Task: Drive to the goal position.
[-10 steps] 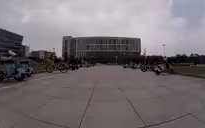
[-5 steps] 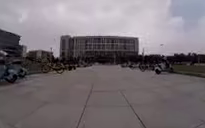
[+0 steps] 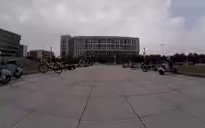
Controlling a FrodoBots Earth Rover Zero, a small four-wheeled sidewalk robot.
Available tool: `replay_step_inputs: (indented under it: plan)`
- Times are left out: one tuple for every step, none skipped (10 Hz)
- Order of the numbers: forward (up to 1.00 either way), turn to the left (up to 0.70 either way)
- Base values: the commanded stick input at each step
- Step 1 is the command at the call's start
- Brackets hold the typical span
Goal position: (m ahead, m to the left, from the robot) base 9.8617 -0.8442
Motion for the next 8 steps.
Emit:
replay_step_inputs:
  plan:
    - [0.70,0.00]
    - [0.70,0.00]
    - [0.70,0.00]
    - [0.70,0.00]
    - [0.70,0.00]
    - [0.70,0.00]
    - [0.70,0.00]
    - [0.70,0.00]
